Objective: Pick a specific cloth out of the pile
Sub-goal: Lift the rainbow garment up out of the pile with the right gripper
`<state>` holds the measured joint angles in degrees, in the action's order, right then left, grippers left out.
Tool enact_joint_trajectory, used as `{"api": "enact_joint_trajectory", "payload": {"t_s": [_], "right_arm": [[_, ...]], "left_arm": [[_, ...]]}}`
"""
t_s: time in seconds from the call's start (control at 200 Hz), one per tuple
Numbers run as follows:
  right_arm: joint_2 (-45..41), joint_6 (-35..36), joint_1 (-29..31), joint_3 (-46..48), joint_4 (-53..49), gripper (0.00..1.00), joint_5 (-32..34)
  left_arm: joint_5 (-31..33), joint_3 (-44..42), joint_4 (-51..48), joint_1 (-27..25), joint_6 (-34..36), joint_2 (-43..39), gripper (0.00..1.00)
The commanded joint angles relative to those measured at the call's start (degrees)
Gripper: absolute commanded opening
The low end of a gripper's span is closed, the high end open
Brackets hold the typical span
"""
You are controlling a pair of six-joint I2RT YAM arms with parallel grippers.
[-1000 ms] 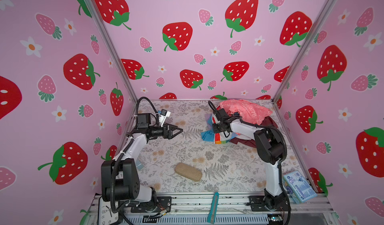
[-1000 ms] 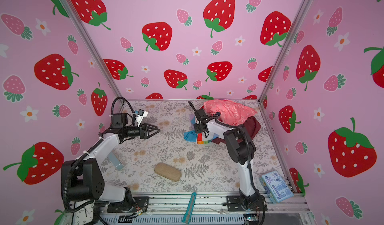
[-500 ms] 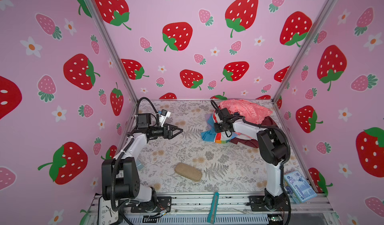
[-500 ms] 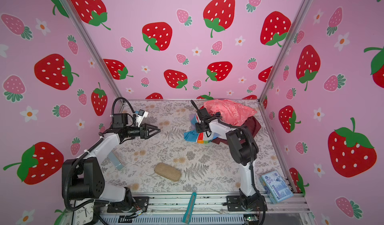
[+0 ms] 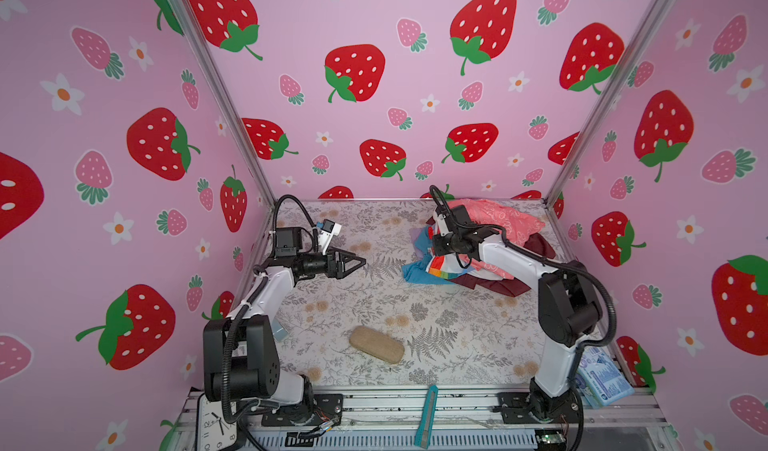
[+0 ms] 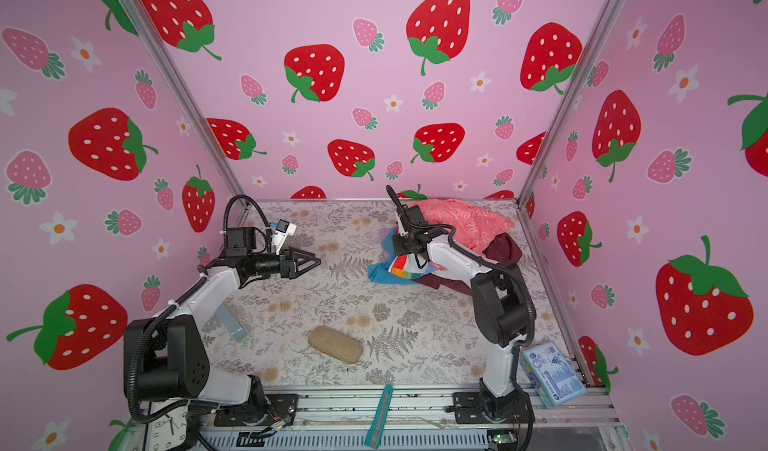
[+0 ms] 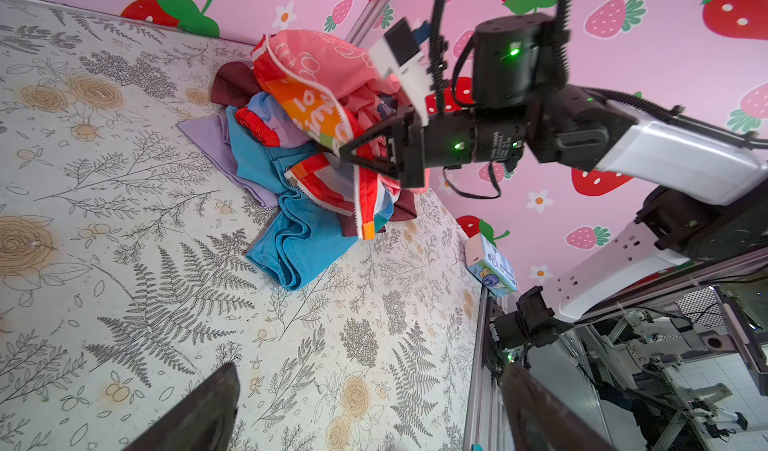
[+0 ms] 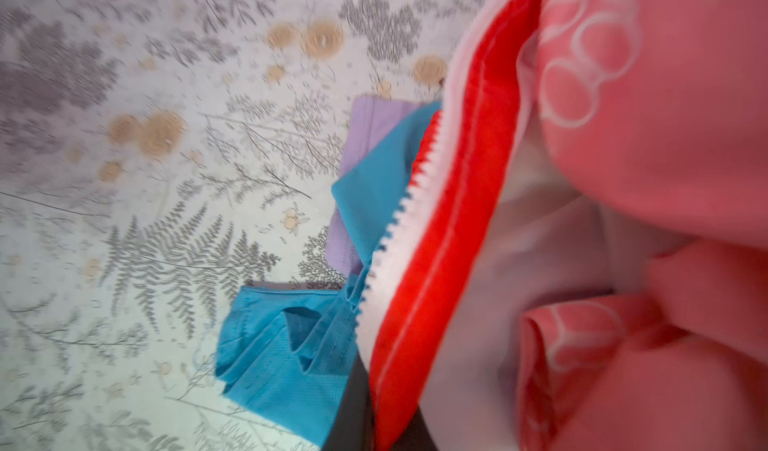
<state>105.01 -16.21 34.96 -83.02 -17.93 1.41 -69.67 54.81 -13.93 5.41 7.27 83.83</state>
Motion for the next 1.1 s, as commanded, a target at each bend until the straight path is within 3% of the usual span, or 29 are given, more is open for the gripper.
{"api": "enact_joint_trajectory", "payload": {"t_s": [0.0, 0.505, 1.096], "right_arm": [[-5.5, 2.2, 0.0, -3.5, -0.7, 0.0, 0.4], [-9.5, 8.9, 0.1, -21.0, -3.6, 0.0, 1.5], [-4.9, 13.6, 0.0, -42.6, -3.8, 0.0, -5.3]], "left_arm": [[-2.1, 2.1, 0.0, 0.1, 0.6, 0.3, 0.99], [-2.0, 2.2, 1.0, -0.2, -0.9, -0.5, 0.99], [-1.7, 2.7, 1.3, -0.3, -1.5, -1.2, 0.99]]}}
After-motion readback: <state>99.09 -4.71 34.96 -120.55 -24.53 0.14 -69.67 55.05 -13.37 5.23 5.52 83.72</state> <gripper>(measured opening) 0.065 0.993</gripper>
